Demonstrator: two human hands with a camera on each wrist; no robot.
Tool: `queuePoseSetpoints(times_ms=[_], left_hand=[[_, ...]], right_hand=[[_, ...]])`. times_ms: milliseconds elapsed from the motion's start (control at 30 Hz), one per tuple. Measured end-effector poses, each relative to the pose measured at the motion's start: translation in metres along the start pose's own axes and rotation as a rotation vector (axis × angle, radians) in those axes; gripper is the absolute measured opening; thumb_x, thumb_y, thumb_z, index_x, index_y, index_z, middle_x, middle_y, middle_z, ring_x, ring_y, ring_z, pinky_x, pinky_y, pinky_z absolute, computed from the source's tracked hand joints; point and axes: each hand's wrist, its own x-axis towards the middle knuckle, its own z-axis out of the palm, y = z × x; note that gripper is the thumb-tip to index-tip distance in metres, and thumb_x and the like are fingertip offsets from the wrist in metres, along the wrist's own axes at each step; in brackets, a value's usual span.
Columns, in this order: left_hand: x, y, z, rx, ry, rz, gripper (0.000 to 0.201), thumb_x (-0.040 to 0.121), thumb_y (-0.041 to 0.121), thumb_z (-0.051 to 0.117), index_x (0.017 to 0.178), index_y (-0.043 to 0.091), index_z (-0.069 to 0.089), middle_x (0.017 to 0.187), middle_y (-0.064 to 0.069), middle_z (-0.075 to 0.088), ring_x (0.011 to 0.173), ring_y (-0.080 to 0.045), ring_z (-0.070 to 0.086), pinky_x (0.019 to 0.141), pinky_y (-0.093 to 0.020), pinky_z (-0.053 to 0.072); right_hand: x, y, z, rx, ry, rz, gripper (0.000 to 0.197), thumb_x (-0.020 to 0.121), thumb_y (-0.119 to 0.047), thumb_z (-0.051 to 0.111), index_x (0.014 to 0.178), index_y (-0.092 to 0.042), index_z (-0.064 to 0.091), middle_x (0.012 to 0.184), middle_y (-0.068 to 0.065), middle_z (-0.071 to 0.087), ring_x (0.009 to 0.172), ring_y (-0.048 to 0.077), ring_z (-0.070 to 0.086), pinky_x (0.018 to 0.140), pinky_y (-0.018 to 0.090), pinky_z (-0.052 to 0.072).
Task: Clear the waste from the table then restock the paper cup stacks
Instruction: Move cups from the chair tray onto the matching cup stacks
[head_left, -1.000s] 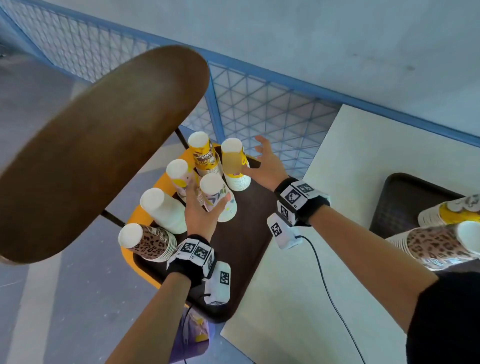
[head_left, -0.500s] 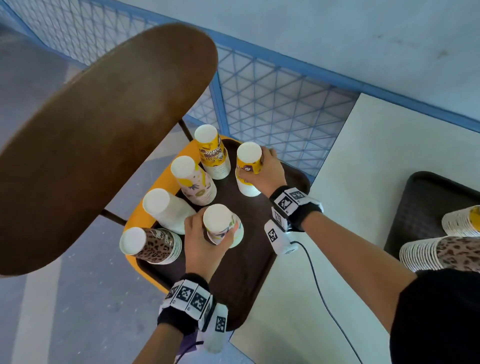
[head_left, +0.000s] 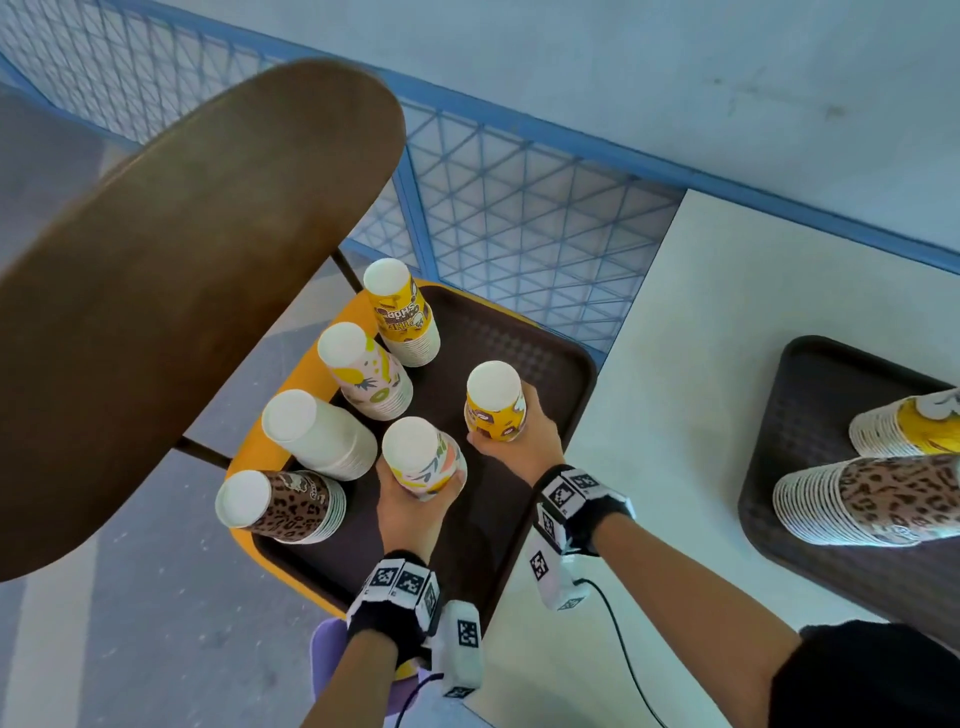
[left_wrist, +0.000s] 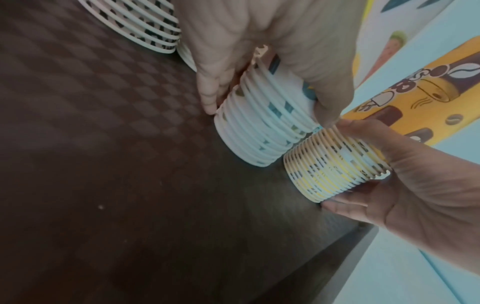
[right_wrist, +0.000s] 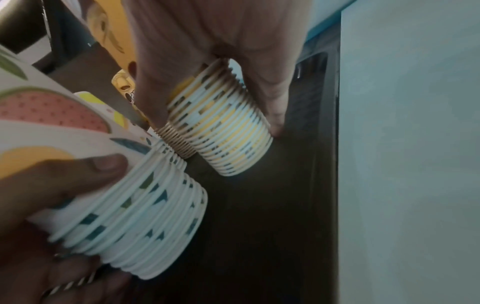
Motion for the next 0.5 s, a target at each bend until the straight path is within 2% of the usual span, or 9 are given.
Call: queuePoseSetpoints(times_ms=[133,300,367,433,500], left_hand=[[-0.005,0.000,-0.002,0.042,-0.004,-0.001,0.073,0.064,0.012,0.081,0.126,0.016,0.043,0.115,-0.001,0.058,0.102,-0.011,0.050,0.089,-0.023,0.036],[-0.012,0.003,-0.006,0.052,-0.017,0.024,0.071,0.064,0.010,0.081,0.124,0.013,0.045,0.120,-0.008,0.060,0.109,-0.021,0.055,0.092,-0.024,0.036],[-0.014,0.010,-0.008,0.039,-0.034,0.054,0.080,0.056,0.021,0.085,0.125,0.014,0.045,0.121,-0.008,0.061,0.109,-0.019,0.056,0.094,-0.025,0.037],[-0.016,0.022,-0.008,0.021,-0.042,0.108,0.092,0.043,0.042,0.081,0.124,0.016,0.046,0.121,-0.006,0.062,0.110,-0.018,0.058,0.100,-0.031,0.041],[-0.021,0.040,-0.003,0.025,-0.063,0.178,0.092,0.042,0.048,0.078,0.123,0.016,0.048,0.122,-0.006,0.063,0.113,-0.021,0.059,0.103,-0.040,0.044]], right_hand=[[-0.005,-0.001,0.001,0.031,0.007,0.008,0.078,0.067,-0.027,0.080,0.132,-0.022,0.036,0.126,0.001,0.060,0.119,0.022,0.055,0.097,0.031,0.043],[-0.021,0.002,-0.007,0.145,0.038,0.001,0.078,0.066,-0.022,0.081,0.131,-0.020,0.038,0.125,0.000,0.059,0.117,0.020,0.056,0.098,0.029,0.043],[-0.031,-0.004,-0.019,0.167,0.053,-0.035,0.077,0.066,-0.023,0.081,0.131,-0.021,0.038,0.121,-0.003,0.059,0.112,0.015,0.056,0.100,0.029,0.044],[-0.043,-0.013,-0.037,0.200,0.076,-0.081,0.075,0.067,-0.024,0.080,0.130,-0.023,0.040,0.119,-0.005,0.061,0.107,0.010,0.056,0.097,0.025,0.044],[-0.058,-0.023,-0.062,0.217,0.100,-0.135,0.074,0.065,-0.027,0.080,0.128,-0.023,0.042,0.120,-0.004,0.062,0.110,0.013,0.057,0.097,0.026,0.044]])
